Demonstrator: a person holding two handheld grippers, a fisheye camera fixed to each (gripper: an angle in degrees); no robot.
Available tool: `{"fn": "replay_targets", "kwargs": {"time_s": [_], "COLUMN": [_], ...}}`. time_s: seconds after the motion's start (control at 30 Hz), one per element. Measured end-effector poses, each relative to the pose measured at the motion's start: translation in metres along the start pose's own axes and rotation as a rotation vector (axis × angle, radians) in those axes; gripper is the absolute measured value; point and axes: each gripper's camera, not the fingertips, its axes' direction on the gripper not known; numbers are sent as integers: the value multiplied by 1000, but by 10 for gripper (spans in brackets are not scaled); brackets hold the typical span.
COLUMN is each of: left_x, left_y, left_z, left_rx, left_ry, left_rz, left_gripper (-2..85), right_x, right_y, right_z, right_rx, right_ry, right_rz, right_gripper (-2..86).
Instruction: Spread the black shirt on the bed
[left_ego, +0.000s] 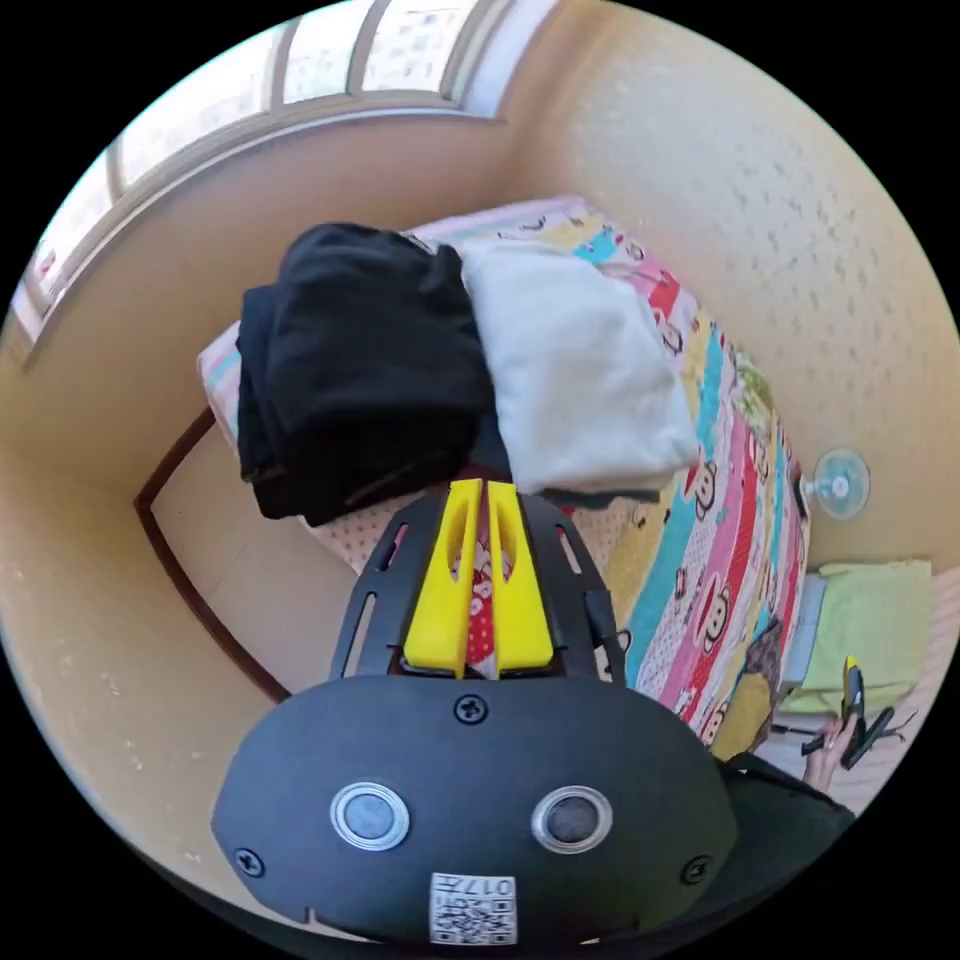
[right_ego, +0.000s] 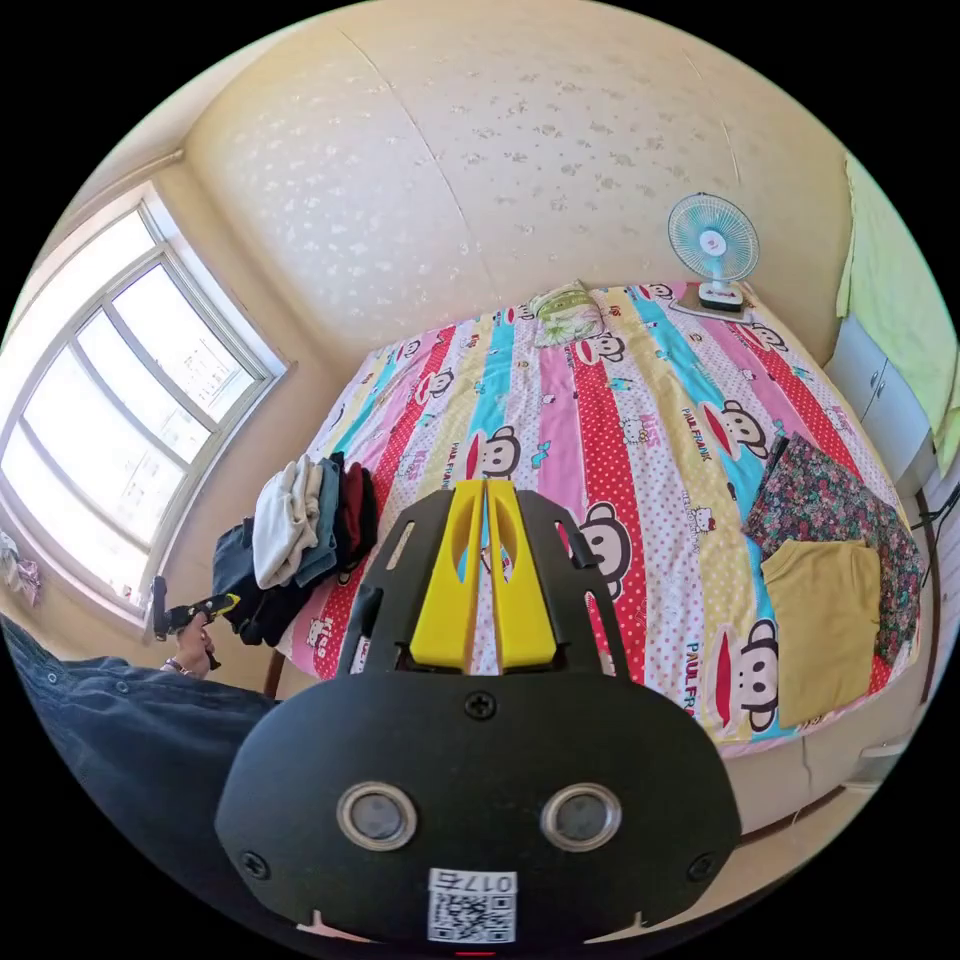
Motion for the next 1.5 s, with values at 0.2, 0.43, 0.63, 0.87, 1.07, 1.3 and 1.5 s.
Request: {"fn": "replay_targets", "kwargs": {"time_s": [0.2, 0.43, 0.63, 0.87, 1.07, 1.3, 1.5], "left_x": [-106, -163, -178, -11, 22, -164, -202], "left_y": [-37, 5, -57, -91, -100, -79, -64], "left_z": [0, 20, -115, -278, -225, -161, -117], "left_rx": [-88, -171, 39, 221, -73, -154, -187], "left_ry": [105, 312, 714, 1053, 576, 404, 349], "left_rz": [-223, -284, -103, 618, 408, -153, -250], "left_gripper": [134, 39, 0, -9, 5, 112, 132], "right_x": [-51, -52, -47, -65, -84, -45, -24], "right_y": [31, 80, 140, 182, 188, 227, 221], "right_z": [-15, -41, -78, -121, -141, -204, -259], "right_rx": [-7, 20, 49, 171, 151, 96, 166], "right_ry": [18, -49, -85, -411, -458, -356, -335], "right_rz": [-57, 11, -16, -275, -336, -297, -339], "right_gripper": [4, 3, 4, 3, 4, 10, 36]}}
